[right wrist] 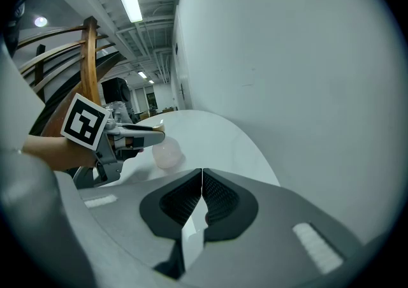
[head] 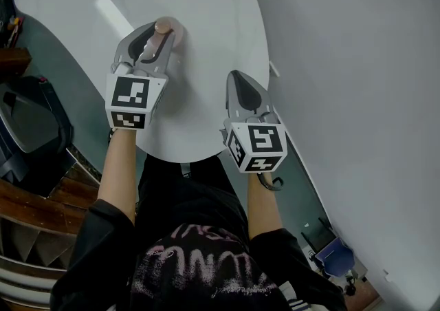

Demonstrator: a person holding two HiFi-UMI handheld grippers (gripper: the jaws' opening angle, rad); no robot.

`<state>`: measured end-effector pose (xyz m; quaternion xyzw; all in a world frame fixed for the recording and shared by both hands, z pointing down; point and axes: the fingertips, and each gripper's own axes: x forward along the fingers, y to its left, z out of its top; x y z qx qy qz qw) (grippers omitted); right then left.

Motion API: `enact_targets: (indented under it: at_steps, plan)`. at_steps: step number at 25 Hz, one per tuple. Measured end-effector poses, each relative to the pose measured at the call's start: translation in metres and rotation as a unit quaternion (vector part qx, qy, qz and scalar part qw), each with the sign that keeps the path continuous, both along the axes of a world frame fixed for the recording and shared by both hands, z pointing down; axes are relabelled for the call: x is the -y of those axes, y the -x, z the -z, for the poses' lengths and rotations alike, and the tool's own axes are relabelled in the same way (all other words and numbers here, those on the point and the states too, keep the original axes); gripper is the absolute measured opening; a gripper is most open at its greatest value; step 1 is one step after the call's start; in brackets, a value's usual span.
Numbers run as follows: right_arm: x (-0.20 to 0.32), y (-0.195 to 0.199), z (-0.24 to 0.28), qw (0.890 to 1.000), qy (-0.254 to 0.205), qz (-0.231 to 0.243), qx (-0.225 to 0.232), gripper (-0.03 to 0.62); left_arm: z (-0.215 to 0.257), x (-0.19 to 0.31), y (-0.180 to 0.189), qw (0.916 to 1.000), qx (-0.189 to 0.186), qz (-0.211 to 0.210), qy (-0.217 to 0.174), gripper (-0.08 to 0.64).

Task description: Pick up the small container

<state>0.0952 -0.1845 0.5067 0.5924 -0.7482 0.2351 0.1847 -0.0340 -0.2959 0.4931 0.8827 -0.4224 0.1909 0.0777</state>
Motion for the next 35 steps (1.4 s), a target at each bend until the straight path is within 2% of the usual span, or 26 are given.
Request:
enact_targets:
  at_steps: [35]
  plan:
    - [0.0001,-0.0026,-0.0028,1.000,0.004,-0.004,-0.006,0.013,0.0027,0.0010,-0.0001,0.9998,-0.014,-0.009,-0.007,0.126]
